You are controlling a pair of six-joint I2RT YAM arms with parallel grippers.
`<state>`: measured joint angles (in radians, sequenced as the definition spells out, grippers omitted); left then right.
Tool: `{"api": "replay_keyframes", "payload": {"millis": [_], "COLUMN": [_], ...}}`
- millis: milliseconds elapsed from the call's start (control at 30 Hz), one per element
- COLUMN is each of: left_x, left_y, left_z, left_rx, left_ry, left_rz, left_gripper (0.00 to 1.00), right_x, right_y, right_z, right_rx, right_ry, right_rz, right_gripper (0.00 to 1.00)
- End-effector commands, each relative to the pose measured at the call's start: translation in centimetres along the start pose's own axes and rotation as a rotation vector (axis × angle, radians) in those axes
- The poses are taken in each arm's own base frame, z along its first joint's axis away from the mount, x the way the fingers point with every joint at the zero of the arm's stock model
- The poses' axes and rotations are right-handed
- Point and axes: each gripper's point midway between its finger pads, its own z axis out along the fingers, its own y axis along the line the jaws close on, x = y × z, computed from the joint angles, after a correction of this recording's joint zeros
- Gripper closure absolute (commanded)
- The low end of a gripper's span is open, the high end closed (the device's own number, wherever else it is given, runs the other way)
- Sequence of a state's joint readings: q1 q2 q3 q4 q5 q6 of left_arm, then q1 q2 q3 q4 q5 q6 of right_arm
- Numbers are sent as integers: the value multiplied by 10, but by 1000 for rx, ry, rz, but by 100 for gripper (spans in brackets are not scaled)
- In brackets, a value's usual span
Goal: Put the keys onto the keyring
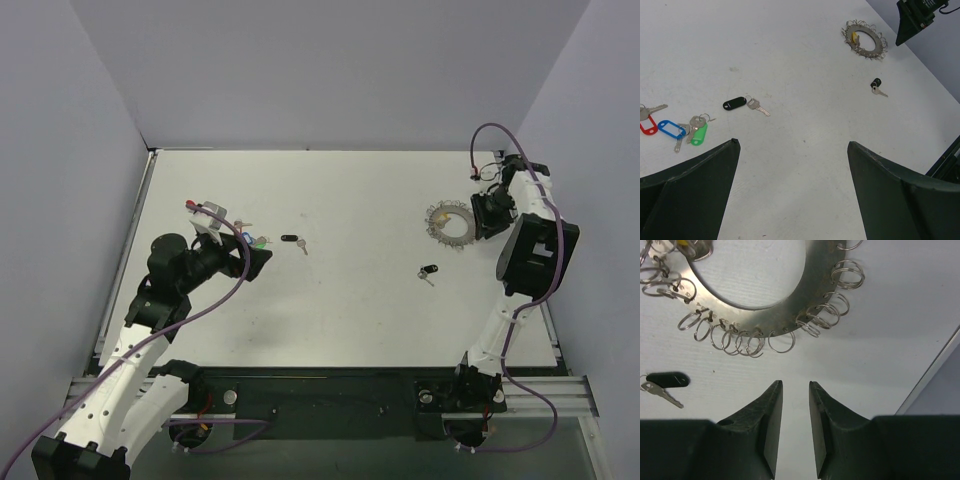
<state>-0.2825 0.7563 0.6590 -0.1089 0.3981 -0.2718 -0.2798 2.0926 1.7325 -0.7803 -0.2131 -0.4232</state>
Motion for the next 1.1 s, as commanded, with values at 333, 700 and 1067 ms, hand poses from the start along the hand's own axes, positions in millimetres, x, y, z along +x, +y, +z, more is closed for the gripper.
{"api": "replay_keyframes", "payload": {"millis": [333,700,1067], "left_x": [-22,-23,-22], "left_y": [-5,-4,-4], "left_z": [0,1,1], "left_rx": [14,12,13], "left_ry": [-48,-48,-46], "left_rz": [38,38,36], "left_gripper": [0,0,0], "right_x": [22,1,4], "right_y": [32,24,16], "right_z": [-12,-8,5], "right_rx": [-153,-125,-67], "right_ry": [-2,-65,-5], "right_rz": [-786,-1017,-941], "right_gripper": [70,65,66]}}
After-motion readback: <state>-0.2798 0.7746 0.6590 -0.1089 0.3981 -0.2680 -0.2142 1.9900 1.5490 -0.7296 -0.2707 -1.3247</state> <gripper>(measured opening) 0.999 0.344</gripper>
